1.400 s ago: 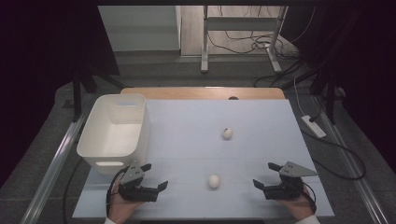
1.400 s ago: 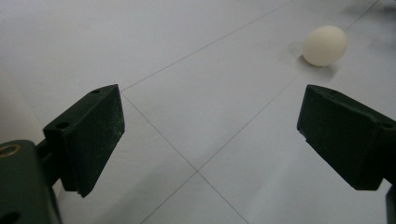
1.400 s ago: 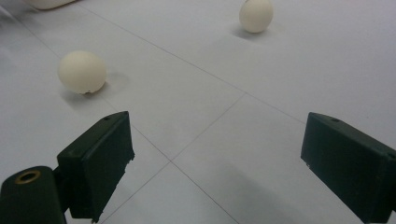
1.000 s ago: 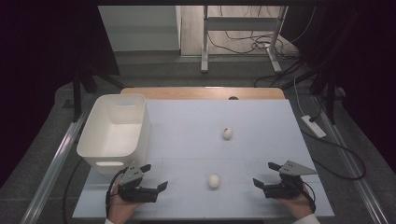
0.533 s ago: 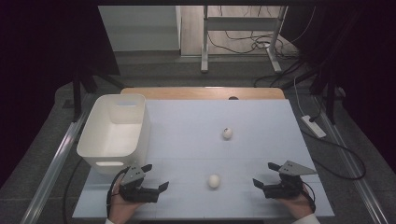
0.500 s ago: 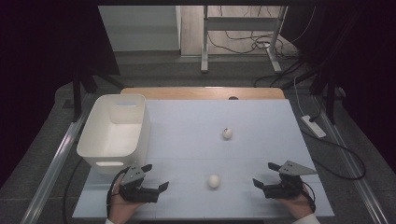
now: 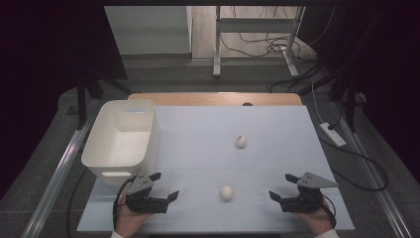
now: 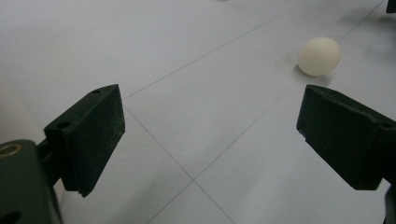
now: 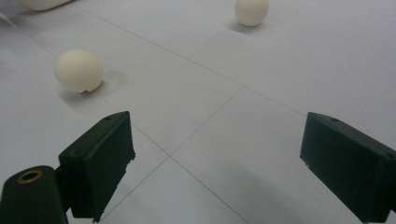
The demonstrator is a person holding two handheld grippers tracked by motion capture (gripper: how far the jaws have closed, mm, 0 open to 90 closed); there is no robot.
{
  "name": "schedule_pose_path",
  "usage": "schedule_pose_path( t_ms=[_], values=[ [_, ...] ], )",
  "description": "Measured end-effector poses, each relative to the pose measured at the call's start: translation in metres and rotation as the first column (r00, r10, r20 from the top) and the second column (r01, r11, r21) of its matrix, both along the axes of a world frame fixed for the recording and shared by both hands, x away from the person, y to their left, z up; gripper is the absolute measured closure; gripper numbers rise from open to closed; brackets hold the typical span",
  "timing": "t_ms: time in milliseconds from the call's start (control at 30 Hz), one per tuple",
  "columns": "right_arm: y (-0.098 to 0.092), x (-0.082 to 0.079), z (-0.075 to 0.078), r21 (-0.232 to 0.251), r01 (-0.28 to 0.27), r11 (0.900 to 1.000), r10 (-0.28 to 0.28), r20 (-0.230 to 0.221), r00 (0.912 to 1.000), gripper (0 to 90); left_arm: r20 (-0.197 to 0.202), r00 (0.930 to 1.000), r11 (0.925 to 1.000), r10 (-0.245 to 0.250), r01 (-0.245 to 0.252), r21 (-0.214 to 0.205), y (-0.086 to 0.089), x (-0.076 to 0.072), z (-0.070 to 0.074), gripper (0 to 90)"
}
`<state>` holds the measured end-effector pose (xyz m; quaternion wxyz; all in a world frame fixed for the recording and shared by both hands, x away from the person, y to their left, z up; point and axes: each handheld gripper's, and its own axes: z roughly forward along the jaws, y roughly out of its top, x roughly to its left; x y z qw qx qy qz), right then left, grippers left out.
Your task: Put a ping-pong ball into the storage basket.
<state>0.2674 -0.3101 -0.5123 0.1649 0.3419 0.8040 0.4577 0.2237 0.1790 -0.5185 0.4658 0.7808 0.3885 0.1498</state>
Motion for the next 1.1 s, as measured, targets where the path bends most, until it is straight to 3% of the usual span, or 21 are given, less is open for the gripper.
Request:
schedule_pose_path(
  t_ms=[1100],
  values=[
    [0.001, 0.0, 0.001, -0.008, 0.008, 0.9999, -0.008, 0.004, 1.0, 9.8, -0.019, 0.9995, 0.9996, -0.025, 0.025, -0.01, -0.009, 0.007, 0.018, 9.5]
  ],
)
